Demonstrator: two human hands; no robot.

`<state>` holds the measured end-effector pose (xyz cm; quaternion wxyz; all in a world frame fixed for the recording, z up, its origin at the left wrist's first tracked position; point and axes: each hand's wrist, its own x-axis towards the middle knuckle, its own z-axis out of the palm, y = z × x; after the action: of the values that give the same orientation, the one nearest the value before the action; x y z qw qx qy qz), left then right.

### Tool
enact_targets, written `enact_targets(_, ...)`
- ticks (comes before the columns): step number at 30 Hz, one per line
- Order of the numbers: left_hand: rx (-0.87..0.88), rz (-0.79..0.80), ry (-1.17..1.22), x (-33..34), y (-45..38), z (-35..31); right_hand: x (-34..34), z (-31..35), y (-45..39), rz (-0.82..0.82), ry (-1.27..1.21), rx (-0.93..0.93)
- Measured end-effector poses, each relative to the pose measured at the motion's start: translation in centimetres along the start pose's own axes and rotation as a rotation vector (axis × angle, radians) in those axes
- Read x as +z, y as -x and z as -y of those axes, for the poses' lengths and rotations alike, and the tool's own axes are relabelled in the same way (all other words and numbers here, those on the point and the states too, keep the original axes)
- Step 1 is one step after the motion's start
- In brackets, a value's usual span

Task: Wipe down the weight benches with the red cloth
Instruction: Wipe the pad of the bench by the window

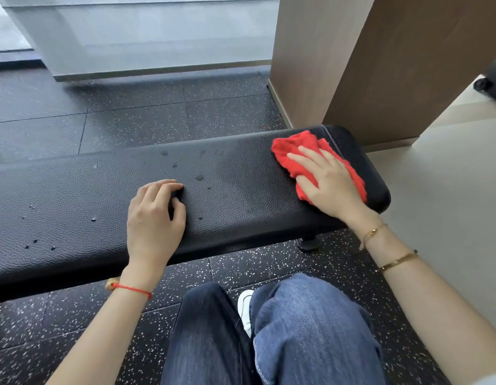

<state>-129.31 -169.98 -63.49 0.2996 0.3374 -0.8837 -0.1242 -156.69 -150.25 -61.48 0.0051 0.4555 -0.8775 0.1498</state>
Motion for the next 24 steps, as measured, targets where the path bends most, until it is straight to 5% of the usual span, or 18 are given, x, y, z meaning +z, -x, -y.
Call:
enact_targets(6,-0.006,0.0,-0.011,0.0,0.0,-0.2,-0.7,-2.9,-7.0,0.014,0.033,0.327)
enact_targets(16,0.002,0.007,-0.016,-0.1,0.1,0.0,0.8,4.1,0.7,0.023,-0.007,-0.053)
enact_targets(24,0.008,0.005,-0.017,0.1,0.1,0.0,-1.1,-3.0,1.4,-0.096,0.066,0.285)
